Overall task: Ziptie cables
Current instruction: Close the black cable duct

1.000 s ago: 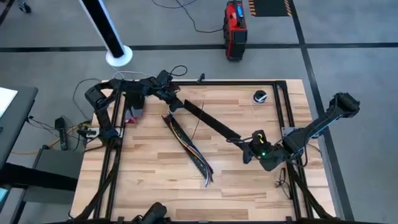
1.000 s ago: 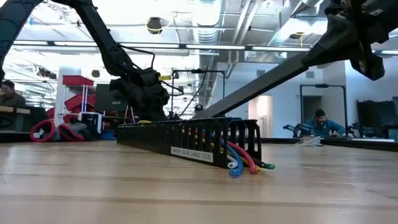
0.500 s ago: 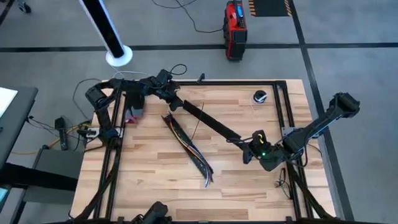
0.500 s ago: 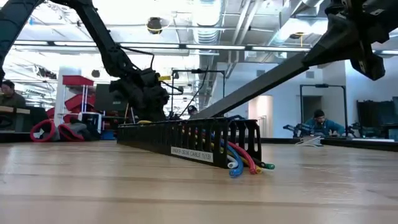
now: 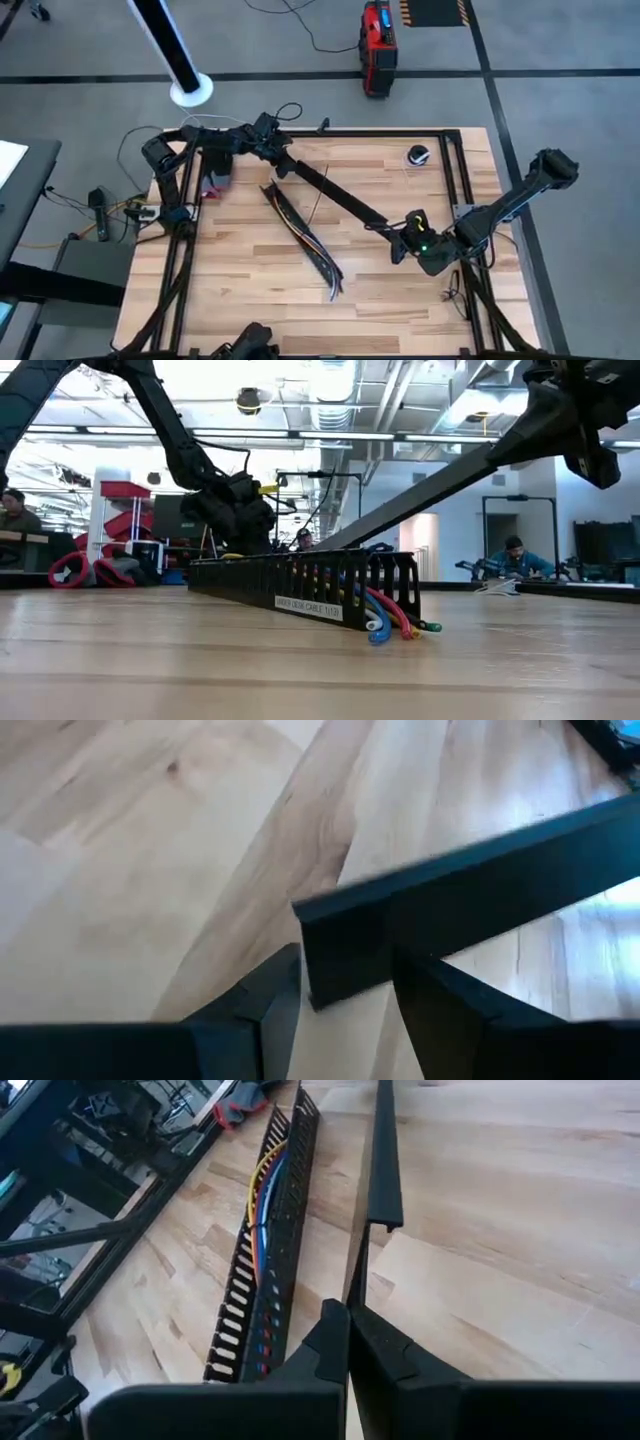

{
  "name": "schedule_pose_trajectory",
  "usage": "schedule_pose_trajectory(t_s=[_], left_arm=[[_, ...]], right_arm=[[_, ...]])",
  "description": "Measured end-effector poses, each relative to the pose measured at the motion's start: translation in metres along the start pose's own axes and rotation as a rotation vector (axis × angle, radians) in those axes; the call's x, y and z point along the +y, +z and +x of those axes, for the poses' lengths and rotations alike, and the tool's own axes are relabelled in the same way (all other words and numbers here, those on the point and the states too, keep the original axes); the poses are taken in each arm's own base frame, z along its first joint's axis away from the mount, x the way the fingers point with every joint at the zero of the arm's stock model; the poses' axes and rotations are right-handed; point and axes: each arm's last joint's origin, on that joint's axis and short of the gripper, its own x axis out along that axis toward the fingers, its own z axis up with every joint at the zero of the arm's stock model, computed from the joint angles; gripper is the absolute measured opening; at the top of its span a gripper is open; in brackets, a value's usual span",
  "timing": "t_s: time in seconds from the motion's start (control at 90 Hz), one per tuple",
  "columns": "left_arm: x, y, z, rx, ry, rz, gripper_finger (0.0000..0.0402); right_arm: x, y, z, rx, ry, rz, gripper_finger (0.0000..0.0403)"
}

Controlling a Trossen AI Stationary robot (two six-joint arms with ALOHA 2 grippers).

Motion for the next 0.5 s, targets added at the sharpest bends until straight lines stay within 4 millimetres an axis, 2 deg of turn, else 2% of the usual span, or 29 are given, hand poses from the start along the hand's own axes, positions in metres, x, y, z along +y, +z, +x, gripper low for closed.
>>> schedule_pose_trajectory(t_s=[0.189,0.5], left_arm=[[0.004,0.002,-0.003,-0.023,-0.009,-0.023,0.0153],[-0.009,-0.003,0.005,0.036,-0.069,-0.003,0.0153]], right_arm=[[0.0,0.0,0.0,0.001,0.001,-0.001,0.0],[0.001,0.0,-0.001,0.013,0.005,-0.003,0.0]])
